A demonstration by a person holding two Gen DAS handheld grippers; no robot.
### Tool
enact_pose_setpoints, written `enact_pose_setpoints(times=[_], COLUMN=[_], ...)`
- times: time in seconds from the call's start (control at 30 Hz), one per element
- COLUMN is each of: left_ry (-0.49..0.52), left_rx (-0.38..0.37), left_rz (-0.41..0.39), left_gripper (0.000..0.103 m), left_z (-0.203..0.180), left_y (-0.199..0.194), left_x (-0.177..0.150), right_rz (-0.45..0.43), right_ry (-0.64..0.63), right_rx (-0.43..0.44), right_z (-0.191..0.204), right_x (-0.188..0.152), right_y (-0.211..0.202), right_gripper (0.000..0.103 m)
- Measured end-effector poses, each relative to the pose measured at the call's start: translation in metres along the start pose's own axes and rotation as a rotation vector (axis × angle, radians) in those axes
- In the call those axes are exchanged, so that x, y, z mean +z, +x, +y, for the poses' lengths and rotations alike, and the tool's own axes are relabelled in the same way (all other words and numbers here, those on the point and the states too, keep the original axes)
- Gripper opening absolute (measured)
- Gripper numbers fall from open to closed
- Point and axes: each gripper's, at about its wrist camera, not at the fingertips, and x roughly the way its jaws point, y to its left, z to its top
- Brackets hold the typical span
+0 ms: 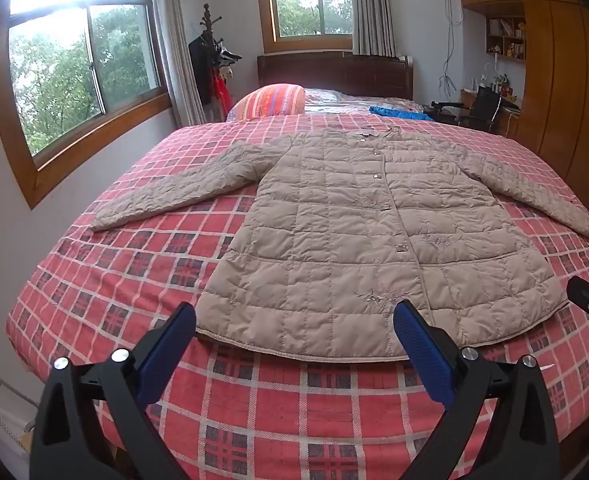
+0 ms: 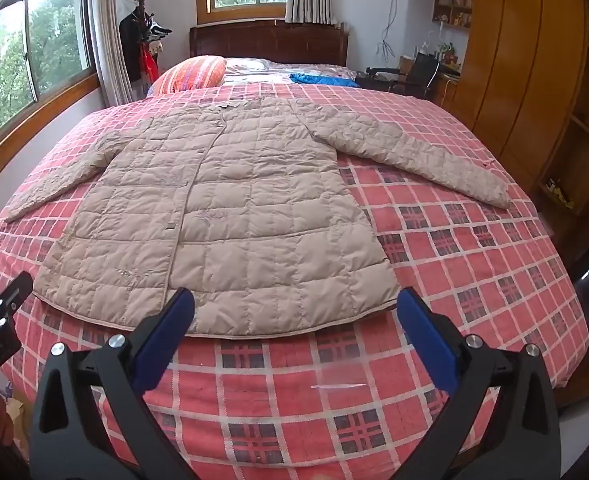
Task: Fold large clothes
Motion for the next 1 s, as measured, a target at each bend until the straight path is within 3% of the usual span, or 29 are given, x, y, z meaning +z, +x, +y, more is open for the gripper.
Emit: enact_pose_setpoints(times=[1.0], left_ry=[0.004], left_rx=[0.003], left_rz=[-0.008], left_gripper=[0.099], left_z=[0.0000], left_y=[-0.0014], left_x=[0.0004], right_rz=[-0.003], right_ry=[0.008], right_rx=[0.005], right_z=[0.0026], right_x=[0.0018], right_y=[-0.0002], right_gripper=[0.101])
